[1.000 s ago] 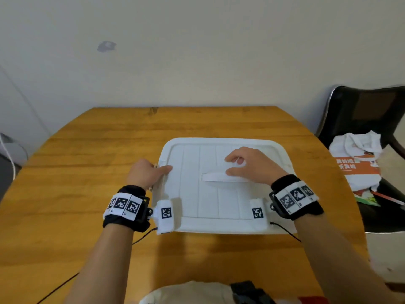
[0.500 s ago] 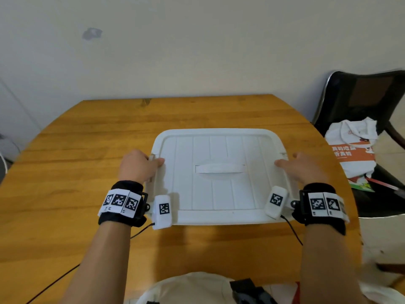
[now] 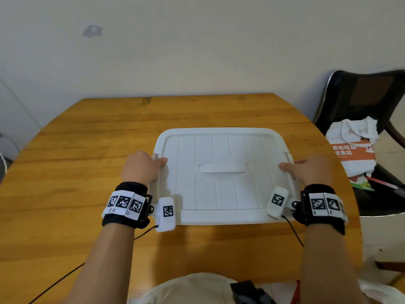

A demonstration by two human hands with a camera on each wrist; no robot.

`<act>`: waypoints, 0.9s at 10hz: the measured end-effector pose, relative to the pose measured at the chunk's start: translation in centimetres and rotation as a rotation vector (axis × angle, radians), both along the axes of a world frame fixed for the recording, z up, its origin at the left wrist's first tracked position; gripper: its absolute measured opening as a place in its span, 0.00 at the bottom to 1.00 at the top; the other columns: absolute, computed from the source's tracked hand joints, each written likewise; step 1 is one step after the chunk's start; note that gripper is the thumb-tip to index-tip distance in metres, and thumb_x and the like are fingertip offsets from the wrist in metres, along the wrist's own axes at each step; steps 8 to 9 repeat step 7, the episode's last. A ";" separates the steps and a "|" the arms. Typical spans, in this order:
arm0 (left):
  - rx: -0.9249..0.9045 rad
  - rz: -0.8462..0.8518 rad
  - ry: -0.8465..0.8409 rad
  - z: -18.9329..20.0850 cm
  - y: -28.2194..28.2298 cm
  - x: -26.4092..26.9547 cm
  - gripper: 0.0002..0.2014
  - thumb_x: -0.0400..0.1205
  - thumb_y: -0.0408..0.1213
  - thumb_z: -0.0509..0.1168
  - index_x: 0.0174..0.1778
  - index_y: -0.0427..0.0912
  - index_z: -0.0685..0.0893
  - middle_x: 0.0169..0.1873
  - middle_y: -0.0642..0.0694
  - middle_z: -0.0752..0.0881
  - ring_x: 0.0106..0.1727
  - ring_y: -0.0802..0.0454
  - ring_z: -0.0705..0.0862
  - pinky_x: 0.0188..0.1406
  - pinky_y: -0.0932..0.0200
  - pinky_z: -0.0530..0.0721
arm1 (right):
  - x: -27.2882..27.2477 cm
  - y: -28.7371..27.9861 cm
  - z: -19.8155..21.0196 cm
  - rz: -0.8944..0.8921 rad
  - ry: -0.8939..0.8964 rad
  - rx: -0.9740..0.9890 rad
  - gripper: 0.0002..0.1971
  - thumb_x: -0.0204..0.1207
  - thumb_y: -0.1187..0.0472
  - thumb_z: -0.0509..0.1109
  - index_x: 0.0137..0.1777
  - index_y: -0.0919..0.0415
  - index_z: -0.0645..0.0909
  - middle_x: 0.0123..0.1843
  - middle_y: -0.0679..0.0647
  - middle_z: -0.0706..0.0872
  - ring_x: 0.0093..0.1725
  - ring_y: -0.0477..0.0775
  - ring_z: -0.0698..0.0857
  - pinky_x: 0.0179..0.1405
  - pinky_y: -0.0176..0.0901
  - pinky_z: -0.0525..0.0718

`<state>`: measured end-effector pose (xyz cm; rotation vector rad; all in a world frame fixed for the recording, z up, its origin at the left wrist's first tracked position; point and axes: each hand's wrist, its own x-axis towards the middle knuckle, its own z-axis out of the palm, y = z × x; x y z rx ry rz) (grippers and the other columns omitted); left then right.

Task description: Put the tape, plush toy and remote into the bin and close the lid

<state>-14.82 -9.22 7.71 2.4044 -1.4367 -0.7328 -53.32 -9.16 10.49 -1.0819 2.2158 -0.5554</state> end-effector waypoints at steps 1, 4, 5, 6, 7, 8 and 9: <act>0.004 -0.012 -0.016 0.0 0.0 -0.1 0.27 0.81 0.58 0.68 0.28 0.37 0.76 0.27 0.41 0.82 0.31 0.41 0.83 0.31 0.54 0.79 | 0.2 0.1 -0.1 0.026 0.028 -0.035 0.20 0.73 0.54 0.82 0.57 0.69 0.89 0.48 0.63 0.89 0.44 0.62 0.83 0.47 0.50 0.78; -0.012 0.007 0.023 0.6 0.3 -0.2 0.27 0.81 0.55 0.69 0.25 0.37 0.74 0.24 0.41 0.80 0.26 0.44 0.78 0.26 0.57 0.73 | 0.0 0.1 -0.3 0.019 0.011 -0.040 0.20 0.74 0.54 0.81 0.58 0.69 0.88 0.42 0.58 0.84 0.42 0.61 0.82 0.46 0.50 0.76; -0.012 0.014 0.130 0.8 0.7 0.0 0.28 0.80 0.55 0.70 0.27 0.33 0.79 0.26 0.38 0.83 0.28 0.41 0.81 0.30 0.51 0.81 | 0.1 0.1 -0.3 0.031 0.008 -0.027 0.21 0.76 0.52 0.79 0.61 0.67 0.87 0.49 0.61 0.88 0.43 0.59 0.81 0.47 0.50 0.76; -0.015 0.081 0.468 0.8 1.6 1.2 0.29 0.81 0.57 0.69 0.45 0.28 0.91 0.41 0.36 0.94 0.45 0.38 0.92 0.43 0.47 0.92 | 0.1 0.5 0.1 0.019 -0.001 -0.063 0.24 0.79 0.49 0.75 0.69 0.62 0.84 0.62 0.61 0.89 0.50 0.57 0.81 0.52 0.50 0.76; -0.007 0.186 0.709 0.9 4.1 3.2 0.24 0.85 0.58 0.64 0.56 0.40 0.91 0.48 0.44 0.95 0.50 0.43 0.94 0.47 0.50 0.90 | 0.1 2.5 1.2 -0.070 -0.021 -0.301 0.19 0.78 0.45 0.73 0.67 0.51 0.85 0.59 0.48 0.89 0.55 0.52 0.85 0.55 0.51 0.80; -0.007 0.186 0.709 0.9 4.1 3.2 0.24 0.85 0.58 0.64 0.56 0.40 0.91 0.48 0.44 0.95 0.50 0.43 0.94 0.47 0.50 0.90 | 0.1 2.5 1.2 -0.070 -0.021 -0.301 0.19 0.78 0.45 0.73 0.67 0.51 0.85 0.59 0.48 0.89 0.55 0.52 0.85 0.55 0.51 0.80; -0.007 0.186 0.709 0.9 4.1 3.2 0.24 0.85 0.58 0.64 0.56 0.40 0.91 0.48 0.44 0.95 0.50 0.43 0.94 0.47 0.50 0.90 | 0.1 2.5 1.2 -0.070 -0.021 -0.301 0.19 0.78 0.45 0.73 0.67 0.51 0.85 0.59 0.48 0.89 0.55 0.52 0.85 0.55 0.51 0.80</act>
